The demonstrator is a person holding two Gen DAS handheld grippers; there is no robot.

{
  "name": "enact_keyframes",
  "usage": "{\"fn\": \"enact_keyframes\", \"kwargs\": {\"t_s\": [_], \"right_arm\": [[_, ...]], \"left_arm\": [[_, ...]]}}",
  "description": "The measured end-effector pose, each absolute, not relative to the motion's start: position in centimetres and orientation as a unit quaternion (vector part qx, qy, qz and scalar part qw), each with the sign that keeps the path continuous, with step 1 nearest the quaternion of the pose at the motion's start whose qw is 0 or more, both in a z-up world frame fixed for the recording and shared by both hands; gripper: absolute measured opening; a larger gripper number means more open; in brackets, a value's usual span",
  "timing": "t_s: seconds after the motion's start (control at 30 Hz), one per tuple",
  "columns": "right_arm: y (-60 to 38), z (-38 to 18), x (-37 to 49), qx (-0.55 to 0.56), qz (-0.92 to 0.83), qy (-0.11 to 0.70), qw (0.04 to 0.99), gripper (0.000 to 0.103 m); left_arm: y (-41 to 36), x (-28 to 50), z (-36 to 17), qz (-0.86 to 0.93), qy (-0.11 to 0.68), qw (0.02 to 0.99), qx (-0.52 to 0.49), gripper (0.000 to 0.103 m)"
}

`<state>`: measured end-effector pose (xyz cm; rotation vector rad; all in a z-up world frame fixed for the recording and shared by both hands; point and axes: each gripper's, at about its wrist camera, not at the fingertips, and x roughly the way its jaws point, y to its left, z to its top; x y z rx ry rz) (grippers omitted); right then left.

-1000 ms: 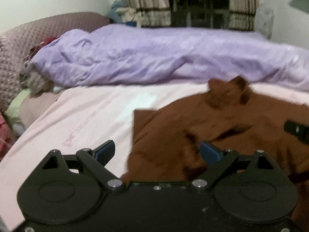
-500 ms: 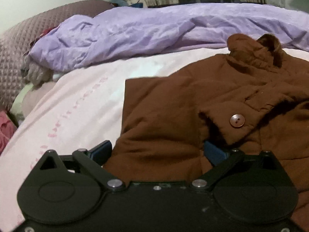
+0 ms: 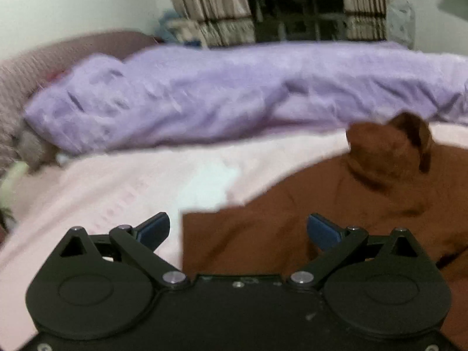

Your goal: Fold large clothes

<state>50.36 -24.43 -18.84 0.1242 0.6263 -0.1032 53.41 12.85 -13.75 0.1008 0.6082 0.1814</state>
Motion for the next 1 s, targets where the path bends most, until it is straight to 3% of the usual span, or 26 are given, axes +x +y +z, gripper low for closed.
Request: {"fn": "enact_keyframes", "kwargs": {"t_s": [0.07, 0.23, 0.63, 0.73, 0.8, 0.87, 1.0], "right_arm": [[-24.0, -20.6, 50.4, 0.042, -0.052, 0.302, 0.951, 0.018], [-21.3, -20.9, 50.0, -0.043, -0.083, 0.288, 0.953, 0.019], [-22.5, -20.8, 50.1, -0.007, -0.075, 0.281, 0.957, 0.022], [-21.8, -19.6, 49.5, -0.014, -0.091, 0.287, 0.954, 0.038], [-21.2, -17.9, 47.8, 0.006, -0.066, 0.27, 0.961, 0.057], [-20.3, -16.1, 46.0, 0.032, -0.036, 0.244, 0.968, 0.057], [-17.5, -14.3, 43.9, 0.062, 0.019, 0.227, 0.972, 0.042]], "left_arm": [[13.7, 54.7, -16.1, 0.086, 0.337, 0.937, 0.027, 0.103], [14.3, 55.1, -17.2, 0.08, 0.335, 0.939, -0.002, 0.103], [14.8, 53.4, -17.0, 0.085, 0.328, 0.94, -0.04, 0.103], [14.6, 52.3, -15.0, 0.078, 0.331, 0.938, -0.061, 0.103], [13.6, 51.1, -13.2, 0.055, 0.314, 0.946, -0.062, 0.103], [11.9, 49.6, -11.6, 0.029, 0.288, 0.956, -0.056, 0.103], [8.5, 47.6, -10.8, -0.026, 0.25, 0.966, -0.064, 0.103]]}}
